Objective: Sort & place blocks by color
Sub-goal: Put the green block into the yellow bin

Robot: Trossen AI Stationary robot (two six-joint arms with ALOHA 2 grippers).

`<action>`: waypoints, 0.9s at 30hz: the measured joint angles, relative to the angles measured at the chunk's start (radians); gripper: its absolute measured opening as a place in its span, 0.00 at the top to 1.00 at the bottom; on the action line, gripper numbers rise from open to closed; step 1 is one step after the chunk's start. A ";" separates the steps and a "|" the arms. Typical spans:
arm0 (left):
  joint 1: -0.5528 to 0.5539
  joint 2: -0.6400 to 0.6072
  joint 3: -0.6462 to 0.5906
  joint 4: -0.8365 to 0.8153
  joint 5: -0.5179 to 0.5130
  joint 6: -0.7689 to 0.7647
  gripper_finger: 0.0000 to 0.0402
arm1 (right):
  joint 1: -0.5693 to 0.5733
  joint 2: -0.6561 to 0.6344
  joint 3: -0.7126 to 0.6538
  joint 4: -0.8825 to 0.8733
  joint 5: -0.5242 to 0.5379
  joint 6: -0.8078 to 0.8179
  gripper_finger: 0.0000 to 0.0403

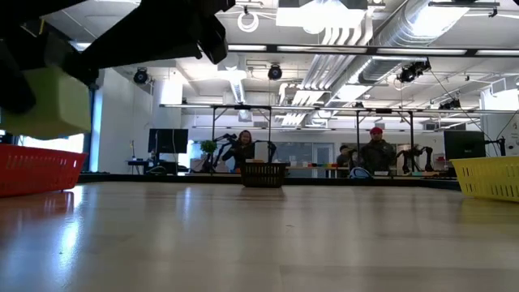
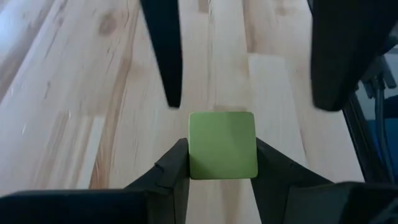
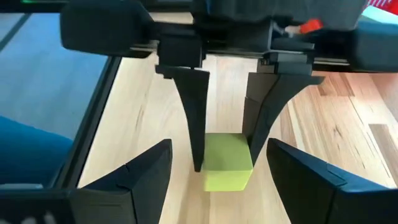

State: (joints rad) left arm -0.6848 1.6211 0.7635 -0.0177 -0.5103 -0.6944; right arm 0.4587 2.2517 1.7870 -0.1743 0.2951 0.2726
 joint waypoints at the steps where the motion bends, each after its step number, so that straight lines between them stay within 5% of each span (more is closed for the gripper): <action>1: 0.004 0.000 0.000 0.010 -0.001 0.014 0.73 | 0.000 0.000 0.000 -0.005 0.000 0.000 0.38; 16: 0.019 0.000 0.000 0.094 -0.026 0.090 0.73 | -0.010 0.000 0.000 -0.101 -0.017 0.112 0.40; 27: 0.020 0.000 0.000 0.098 -0.029 0.123 0.72 | -0.013 0.000 0.000 -0.098 -0.029 0.121 0.70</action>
State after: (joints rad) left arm -0.6651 1.6215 0.7635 0.0801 -0.5392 -0.5710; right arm 0.4458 2.2517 1.7874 -0.2720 0.2665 0.3939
